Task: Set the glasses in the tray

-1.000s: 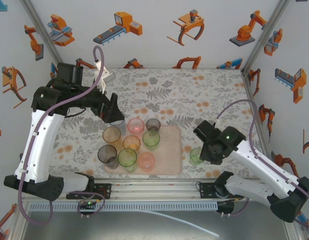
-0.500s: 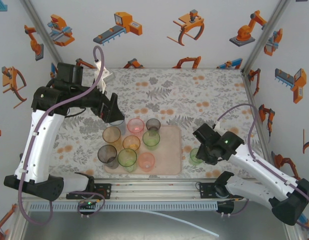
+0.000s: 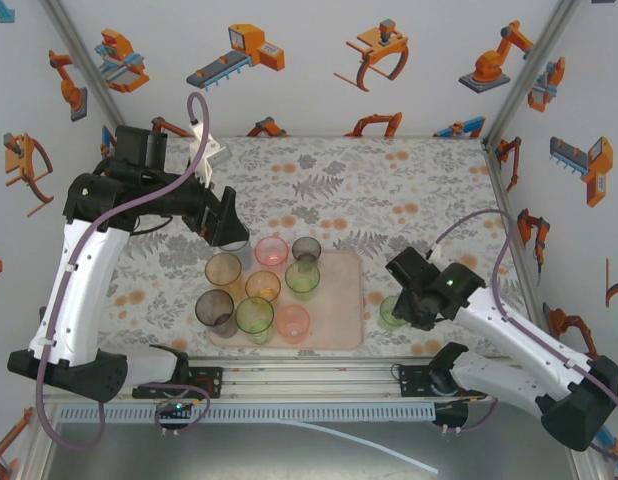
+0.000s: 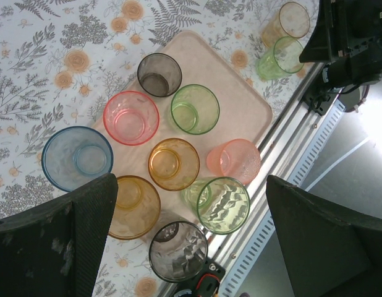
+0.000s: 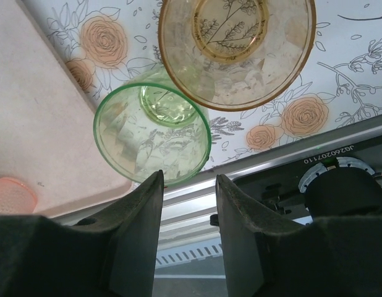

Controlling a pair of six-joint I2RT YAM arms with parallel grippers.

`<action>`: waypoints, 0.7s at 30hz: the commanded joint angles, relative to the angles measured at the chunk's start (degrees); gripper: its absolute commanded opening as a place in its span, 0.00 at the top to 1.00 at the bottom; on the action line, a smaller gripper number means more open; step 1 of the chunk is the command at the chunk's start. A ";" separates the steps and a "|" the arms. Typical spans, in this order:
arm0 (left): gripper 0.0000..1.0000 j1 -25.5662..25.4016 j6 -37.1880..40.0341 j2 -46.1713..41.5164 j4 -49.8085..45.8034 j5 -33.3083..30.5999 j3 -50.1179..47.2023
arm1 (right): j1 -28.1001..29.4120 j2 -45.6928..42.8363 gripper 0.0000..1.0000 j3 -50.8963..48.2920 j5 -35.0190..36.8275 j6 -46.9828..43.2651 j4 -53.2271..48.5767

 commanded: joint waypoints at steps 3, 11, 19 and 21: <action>0.03 -0.25 0.83 -0.95 0.22 1.08 -0.24 | -0.75 1.84 0.60 -1.24 0.46 -0.31 1.84; 0.03 -0.22 0.86 -1.07 0.14 0.90 -0.41 | -1.60 3.07 0.62 -2.43 0.09 -1.15 3.65; 0.03 -0.24 0.86 -0.99 0.14 0.86 -0.83 | -2.07 2.01 0.69 -4.51 -0.34 -1.29 4.21; 0.03 -0.23 0.90 -1.05 0.12 0.90 -0.85 | -2.14 2.04 0.71 -4.89 -0.43 -1.32 4.39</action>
